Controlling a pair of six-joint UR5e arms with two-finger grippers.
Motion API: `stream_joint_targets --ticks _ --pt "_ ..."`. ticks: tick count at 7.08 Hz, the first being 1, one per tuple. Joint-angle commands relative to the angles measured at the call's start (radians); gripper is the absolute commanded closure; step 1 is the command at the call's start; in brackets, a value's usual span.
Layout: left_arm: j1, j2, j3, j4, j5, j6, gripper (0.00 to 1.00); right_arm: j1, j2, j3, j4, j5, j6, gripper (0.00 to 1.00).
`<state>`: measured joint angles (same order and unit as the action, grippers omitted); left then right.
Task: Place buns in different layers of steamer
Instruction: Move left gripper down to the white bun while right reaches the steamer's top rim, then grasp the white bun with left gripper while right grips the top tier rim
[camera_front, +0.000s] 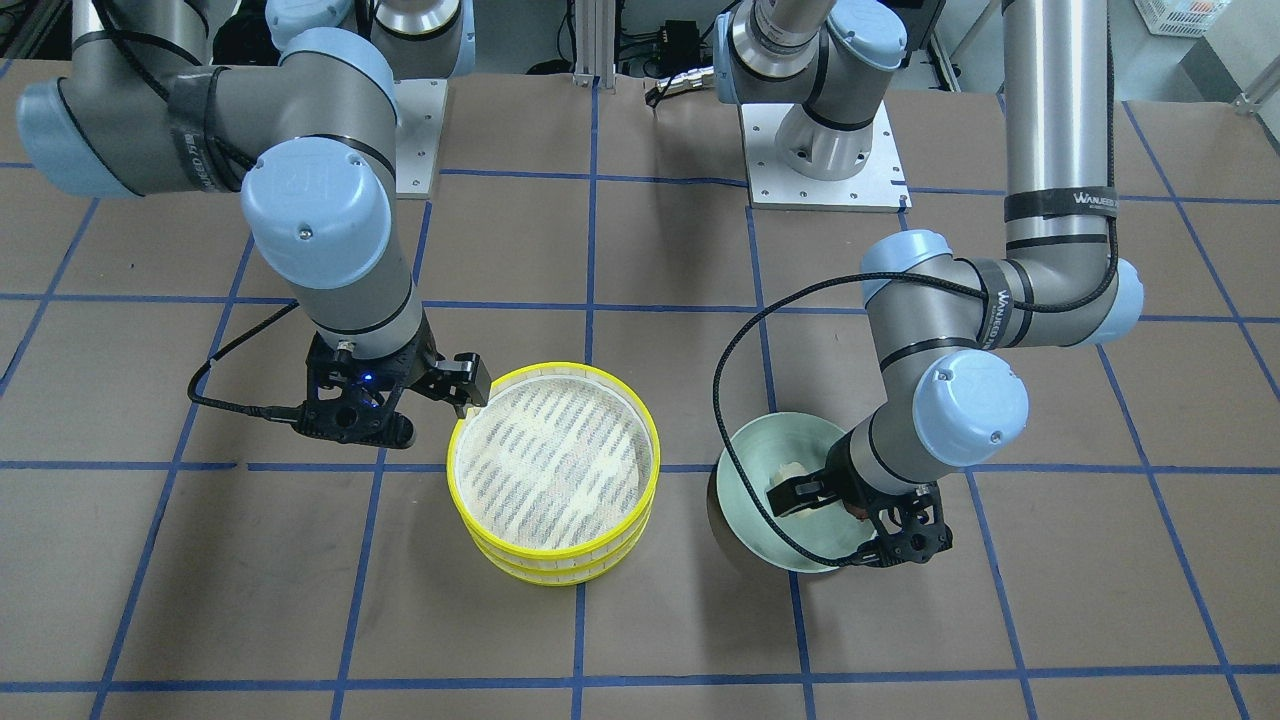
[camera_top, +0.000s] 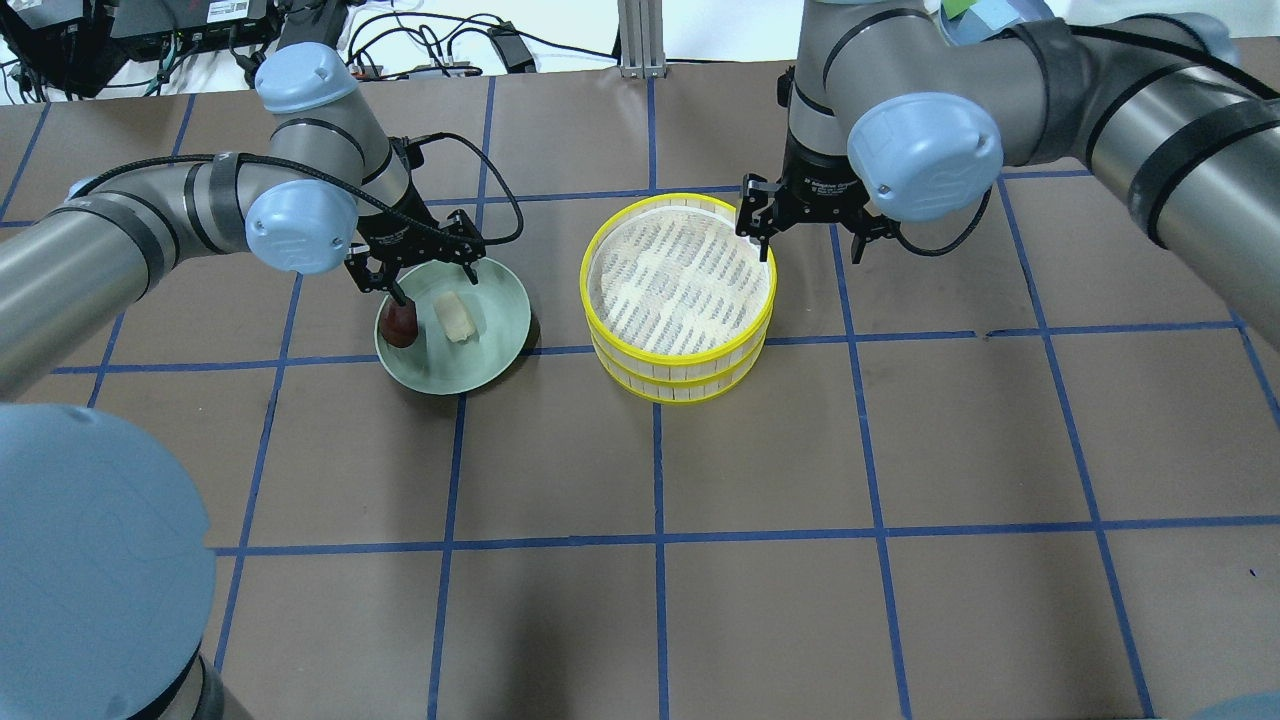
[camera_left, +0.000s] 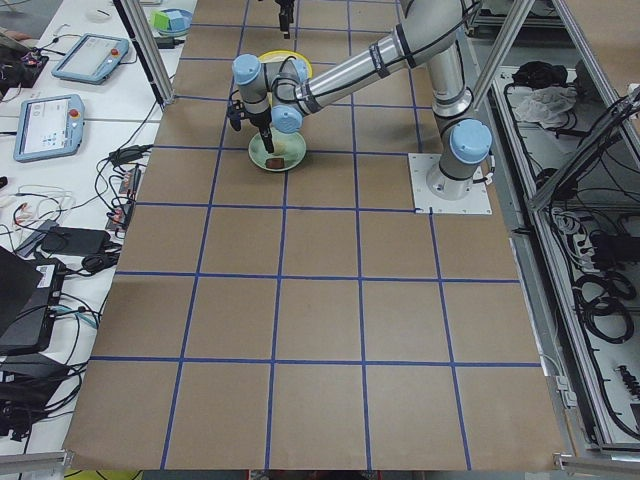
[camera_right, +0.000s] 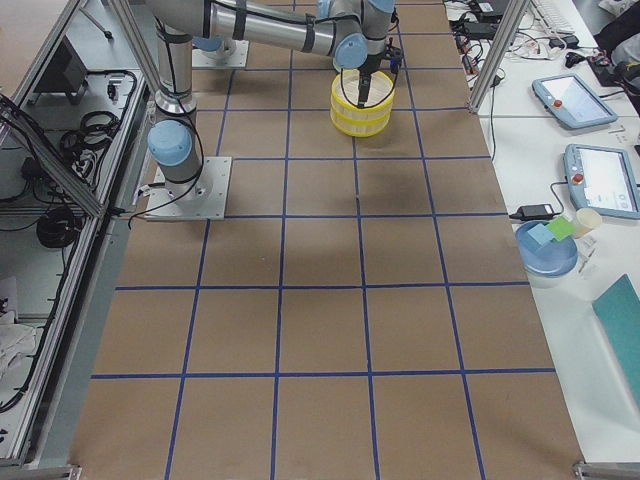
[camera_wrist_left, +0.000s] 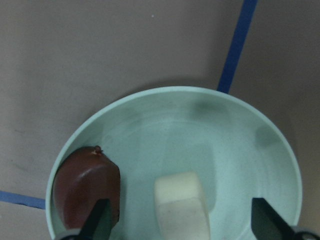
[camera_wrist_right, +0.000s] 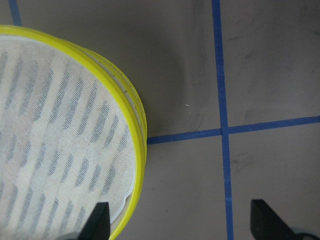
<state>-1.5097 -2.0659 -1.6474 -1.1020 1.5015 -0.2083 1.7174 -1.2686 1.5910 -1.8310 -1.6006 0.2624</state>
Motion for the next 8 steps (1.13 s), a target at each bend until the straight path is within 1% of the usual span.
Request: stream_joint_targets --ticks 1,2,3,4,5,6,7,8 --pt "-0.023 -0.016 0.004 0.014 -0.012 -0.039 0.02 0.004 0.020 0.052 -0.098 0.002 0.011 0.05" --pt "-0.043 -0.022 0.006 0.019 -0.010 -0.045 0.02 0.004 0.032 0.053 -0.128 0.001 0.012 0.15" --pt "-0.041 -0.026 0.001 0.018 -0.007 -0.034 0.02 0.004 0.049 0.053 -0.160 0.005 0.071 0.15" --pt "-0.041 -0.034 0.000 0.016 -0.001 -0.026 0.02 0.005 0.066 0.053 -0.187 0.004 0.083 0.19" --pt "-0.041 -0.046 -0.002 0.014 0.000 -0.028 0.05 0.007 0.075 0.053 -0.189 0.005 0.086 0.23" --pt "-0.041 -0.049 -0.005 0.008 0.003 -0.026 0.15 0.010 0.081 0.053 -0.191 0.007 0.086 0.39" --pt "-0.041 -0.046 -0.002 0.008 0.005 -0.026 0.70 0.013 0.081 0.053 -0.191 0.007 0.087 0.58" --pt "-0.041 -0.033 -0.002 0.008 0.011 -0.025 1.00 0.013 0.081 0.052 -0.189 0.008 0.087 0.75"
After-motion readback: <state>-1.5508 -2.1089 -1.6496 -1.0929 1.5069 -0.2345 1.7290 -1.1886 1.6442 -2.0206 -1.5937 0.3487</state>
